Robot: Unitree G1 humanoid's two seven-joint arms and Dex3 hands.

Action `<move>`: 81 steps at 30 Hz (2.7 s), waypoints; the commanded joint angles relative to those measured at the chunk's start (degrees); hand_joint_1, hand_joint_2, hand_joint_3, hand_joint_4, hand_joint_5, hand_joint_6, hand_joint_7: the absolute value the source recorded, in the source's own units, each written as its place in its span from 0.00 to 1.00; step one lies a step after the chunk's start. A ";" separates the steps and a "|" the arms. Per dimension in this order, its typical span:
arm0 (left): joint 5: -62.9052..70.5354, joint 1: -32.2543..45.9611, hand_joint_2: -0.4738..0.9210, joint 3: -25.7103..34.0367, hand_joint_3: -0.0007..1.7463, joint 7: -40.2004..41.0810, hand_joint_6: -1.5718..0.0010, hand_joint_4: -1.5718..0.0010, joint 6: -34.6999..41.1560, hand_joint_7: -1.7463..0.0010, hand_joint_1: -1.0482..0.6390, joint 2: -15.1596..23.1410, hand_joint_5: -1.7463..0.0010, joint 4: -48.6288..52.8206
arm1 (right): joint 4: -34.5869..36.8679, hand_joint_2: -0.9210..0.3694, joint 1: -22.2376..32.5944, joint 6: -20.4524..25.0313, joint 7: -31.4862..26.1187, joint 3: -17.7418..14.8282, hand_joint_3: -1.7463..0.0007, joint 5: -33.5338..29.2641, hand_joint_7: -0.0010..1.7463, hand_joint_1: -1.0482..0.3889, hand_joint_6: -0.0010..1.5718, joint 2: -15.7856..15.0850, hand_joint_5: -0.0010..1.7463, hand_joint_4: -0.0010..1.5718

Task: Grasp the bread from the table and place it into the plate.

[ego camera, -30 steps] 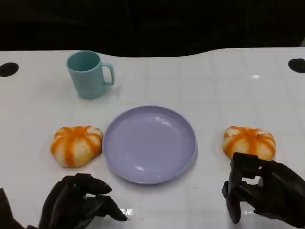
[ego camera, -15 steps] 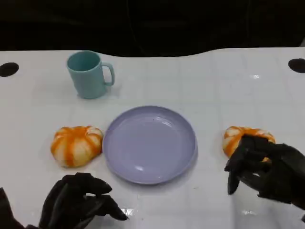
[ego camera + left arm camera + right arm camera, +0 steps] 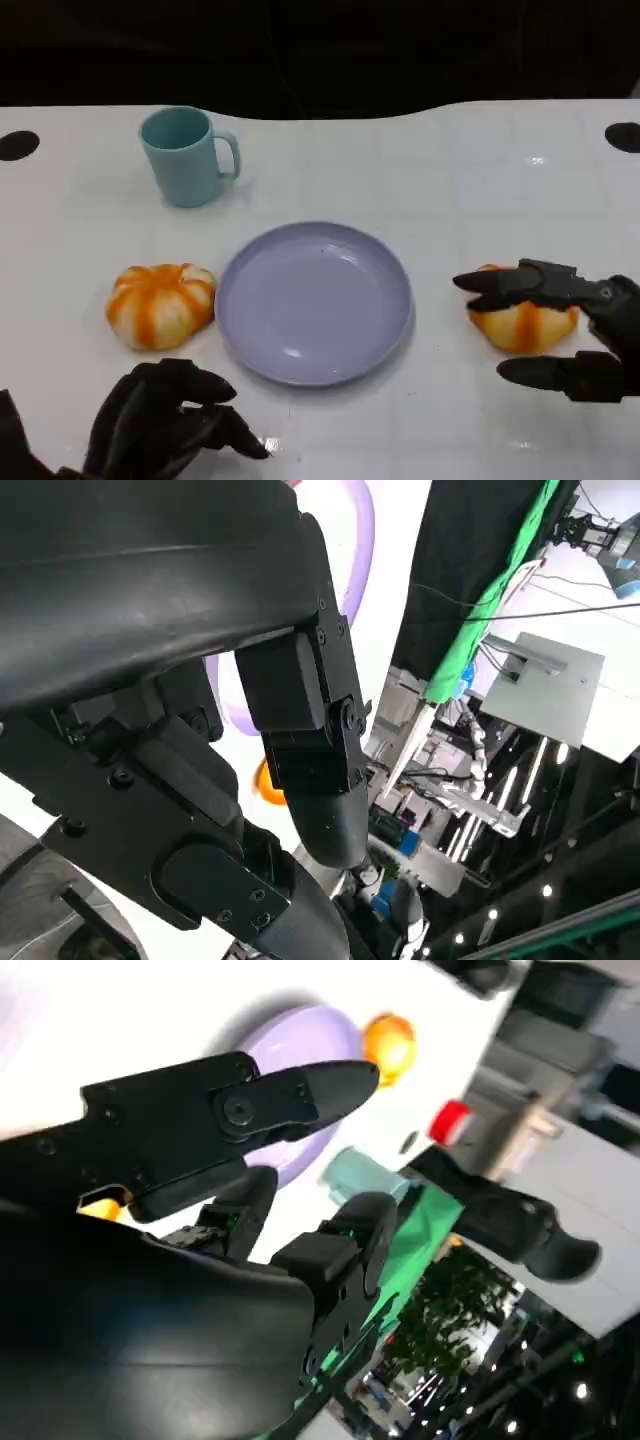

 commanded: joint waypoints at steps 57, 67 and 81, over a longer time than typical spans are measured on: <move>0.89 -0.07 0.80 0.43 0.00 0.83 0.00 0.00 -1.20 0.91 0.04 0.03 0.76 0.19 | 36.97 0.12 -30.86 10.18 -42.64 35.22 0.99 -54.27 0.00 0.48 0.13 -12.77 0.02 0.10; 0.83 0.00 0.80 0.33 0.00 0.73 0.00 0.00 -1.32 0.90 0.05 0.01 0.76 0.08 | 46.59 0.10 -35.05 9.55 -44.54 38.66 0.99 -53.37 0.02 0.50 0.18 -9.24 0.04 0.16; 1.04 0.21 0.80 0.28 0.00 1.02 0.00 0.00 -1.39 0.90 0.04 0.01 0.75 -0.12 | 53.34 0.00 -37.34 8.95 -56.60 39.31 0.96 -51.87 0.04 0.54 0.52 -6.58 0.18 0.52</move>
